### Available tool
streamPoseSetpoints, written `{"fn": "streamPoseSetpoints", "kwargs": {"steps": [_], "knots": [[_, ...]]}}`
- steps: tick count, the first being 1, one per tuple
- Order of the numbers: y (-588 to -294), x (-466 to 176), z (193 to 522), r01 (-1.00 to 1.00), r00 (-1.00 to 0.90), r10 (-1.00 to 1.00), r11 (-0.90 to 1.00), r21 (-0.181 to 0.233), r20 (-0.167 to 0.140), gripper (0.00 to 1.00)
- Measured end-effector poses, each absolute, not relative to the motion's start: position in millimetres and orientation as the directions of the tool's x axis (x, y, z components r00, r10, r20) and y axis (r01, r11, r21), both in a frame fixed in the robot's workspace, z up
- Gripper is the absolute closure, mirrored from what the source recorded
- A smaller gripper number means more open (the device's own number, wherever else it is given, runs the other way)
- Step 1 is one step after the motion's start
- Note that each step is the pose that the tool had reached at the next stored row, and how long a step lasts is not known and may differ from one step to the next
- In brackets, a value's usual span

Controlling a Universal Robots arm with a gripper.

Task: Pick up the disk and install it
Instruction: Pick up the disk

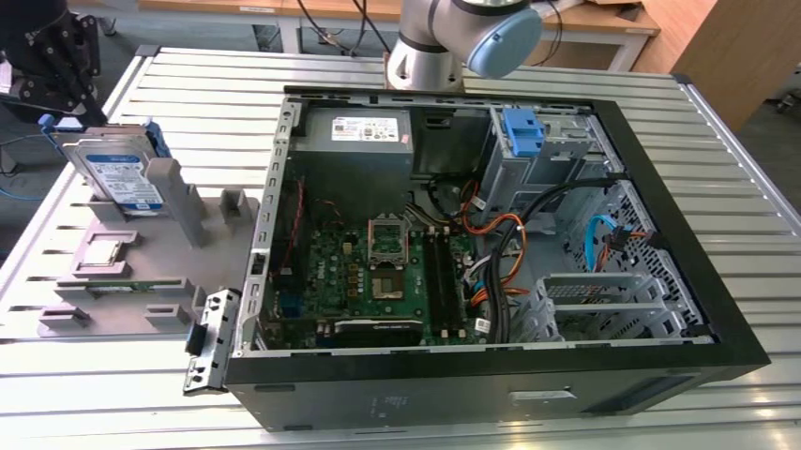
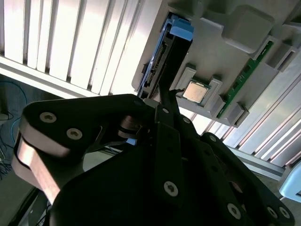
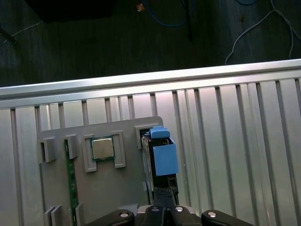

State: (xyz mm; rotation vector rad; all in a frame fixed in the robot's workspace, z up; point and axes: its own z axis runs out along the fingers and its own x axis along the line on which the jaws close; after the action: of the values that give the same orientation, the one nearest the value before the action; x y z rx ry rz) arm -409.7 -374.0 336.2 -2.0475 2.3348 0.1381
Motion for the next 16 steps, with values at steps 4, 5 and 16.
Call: {"fn": "streamPoseSetpoints", "kwargs": {"steps": [4,5,16], "knots": [[-373.9,-410.3,335.6,-0.991,-0.131,-0.988,0.127,0.045,-0.084,0.89],[-373.9,-410.3,335.2,-0.991,-0.131,-0.988,0.127,0.045,-0.084,0.89],[-373.9,-410.7,334.2,-0.991,-0.131,-0.987,0.127,0.046,-0.092,0.89]]}}
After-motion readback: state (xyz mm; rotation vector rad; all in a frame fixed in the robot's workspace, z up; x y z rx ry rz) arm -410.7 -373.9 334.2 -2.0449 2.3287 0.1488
